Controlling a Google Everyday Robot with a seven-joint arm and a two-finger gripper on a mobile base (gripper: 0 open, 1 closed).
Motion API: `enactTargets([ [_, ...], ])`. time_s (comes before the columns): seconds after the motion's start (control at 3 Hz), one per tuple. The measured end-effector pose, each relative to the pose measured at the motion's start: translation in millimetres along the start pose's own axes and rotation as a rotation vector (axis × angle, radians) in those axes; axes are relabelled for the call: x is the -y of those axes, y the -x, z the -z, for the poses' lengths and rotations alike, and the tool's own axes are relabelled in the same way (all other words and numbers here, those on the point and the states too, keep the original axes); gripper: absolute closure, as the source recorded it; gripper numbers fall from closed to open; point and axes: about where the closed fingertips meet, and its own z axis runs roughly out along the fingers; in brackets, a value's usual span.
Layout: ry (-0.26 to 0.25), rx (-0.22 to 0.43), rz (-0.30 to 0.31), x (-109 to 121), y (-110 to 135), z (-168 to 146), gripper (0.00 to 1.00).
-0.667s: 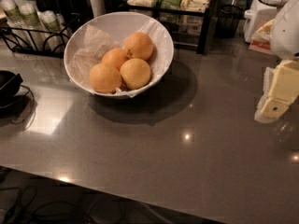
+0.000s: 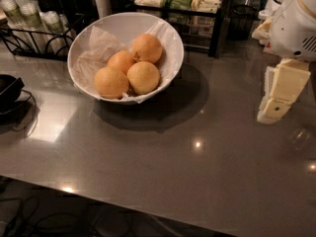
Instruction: Pick orange from white bowl
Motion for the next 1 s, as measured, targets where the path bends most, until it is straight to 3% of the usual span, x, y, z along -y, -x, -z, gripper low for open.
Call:
enactTargets([
  [0.67, -0.080, 0.037, 0.200, 54, 67, -11, 0.00],
  [1.0, -0.080, 0.037, 0.200, 54, 67, -12, 0.00],
])
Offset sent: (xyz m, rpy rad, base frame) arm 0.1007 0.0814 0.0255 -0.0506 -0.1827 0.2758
